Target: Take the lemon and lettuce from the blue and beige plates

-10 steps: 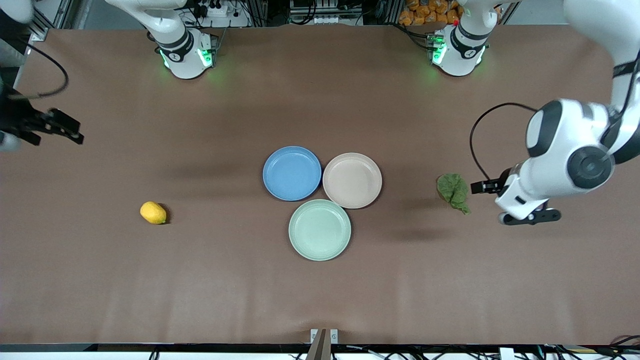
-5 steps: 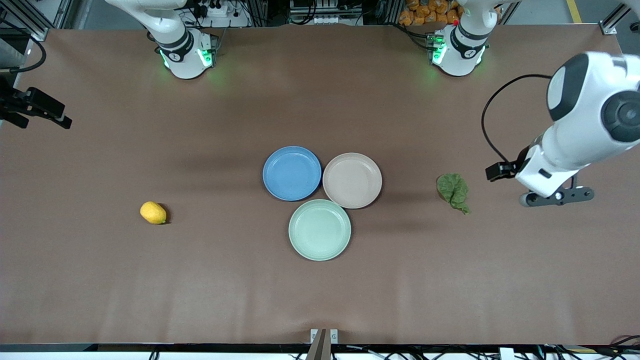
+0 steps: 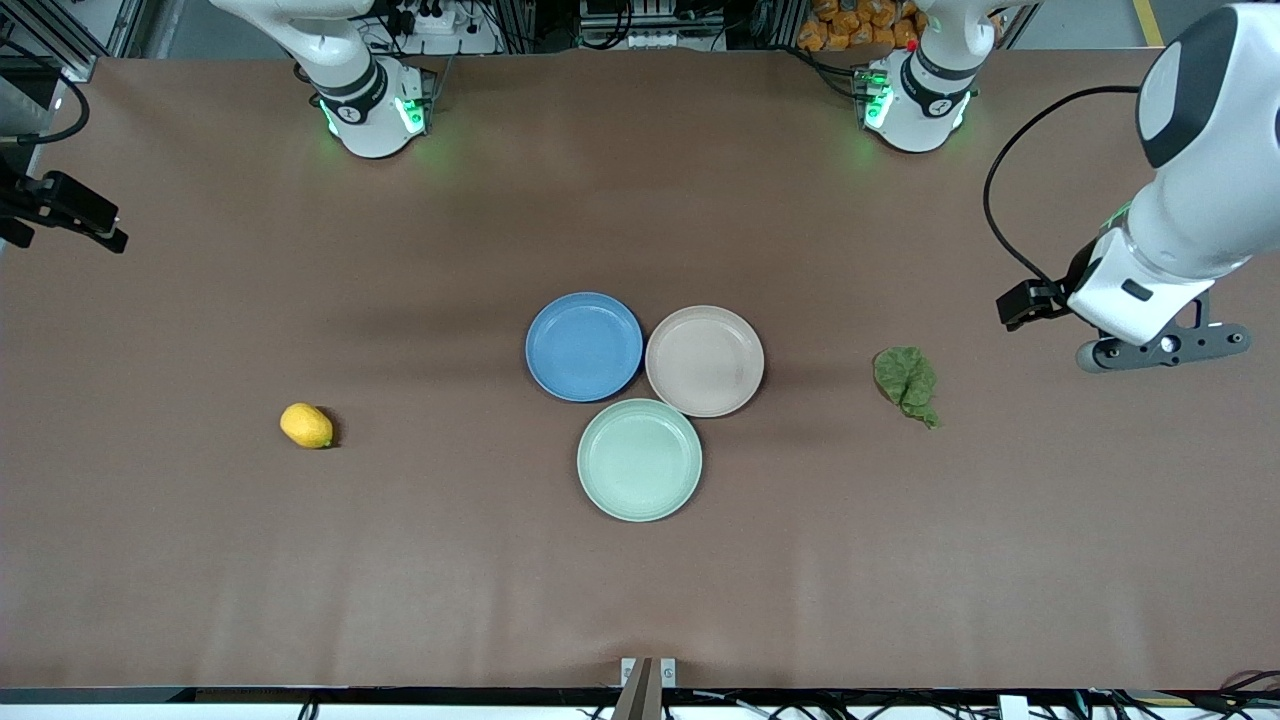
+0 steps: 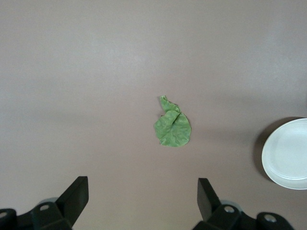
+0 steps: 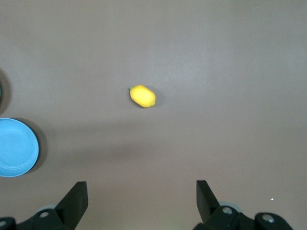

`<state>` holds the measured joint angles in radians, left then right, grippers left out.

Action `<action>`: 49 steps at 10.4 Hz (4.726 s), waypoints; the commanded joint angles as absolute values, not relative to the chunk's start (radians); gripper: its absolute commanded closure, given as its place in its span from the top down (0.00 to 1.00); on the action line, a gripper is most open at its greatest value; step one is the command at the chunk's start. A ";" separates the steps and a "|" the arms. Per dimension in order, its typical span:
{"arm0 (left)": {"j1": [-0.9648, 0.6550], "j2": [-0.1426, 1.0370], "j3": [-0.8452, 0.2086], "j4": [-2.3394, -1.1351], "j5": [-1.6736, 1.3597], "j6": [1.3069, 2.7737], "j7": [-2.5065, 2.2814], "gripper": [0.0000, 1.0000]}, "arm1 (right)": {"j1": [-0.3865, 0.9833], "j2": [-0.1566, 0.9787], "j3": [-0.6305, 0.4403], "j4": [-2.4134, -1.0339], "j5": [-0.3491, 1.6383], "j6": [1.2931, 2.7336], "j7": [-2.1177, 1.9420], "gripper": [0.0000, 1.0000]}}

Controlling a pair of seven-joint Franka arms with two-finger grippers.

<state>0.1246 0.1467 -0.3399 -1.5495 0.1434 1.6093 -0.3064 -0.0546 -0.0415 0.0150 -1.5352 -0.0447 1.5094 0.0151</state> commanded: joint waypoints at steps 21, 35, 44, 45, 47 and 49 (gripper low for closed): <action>-0.020 0.009 -0.135 -1.545 0.028 1.565 -0.204 1.00 | -0.061 -0.037 0.018 -1.523 -0.011 1.517 -0.037 1.00; -0.023 -0.017 -0.103 -1.571 -0.009 1.603 -0.176 1.00 | -0.061 -0.054 0.018 -1.532 -0.009 1.500 -0.040 1.00; -0.037 -0.046 -0.103 -1.569 -0.008 1.589 -0.134 1.00 | -0.058 -0.054 0.020 -1.529 -0.009 1.502 -0.041 1.00; -0.037 -0.046 -0.101 -1.569 -0.008 1.579 -0.117 1.00 | -0.060 -0.054 0.020 -1.529 -0.009 1.503 -0.041 1.00; -0.037 -0.052 -0.107 -1.568 -0.008 1.572 -0.114 1.00 | -0.058 -0.054 0.020 -1.531 -0.009 1.503 -0.041 1.00; -0.037 -0.054 -0.107 -1.565 -0.008 1.572 -0.100 1.00 | -0.058 -0.054 0.020 -1.531 -0.009 1.502 -0.041 1.00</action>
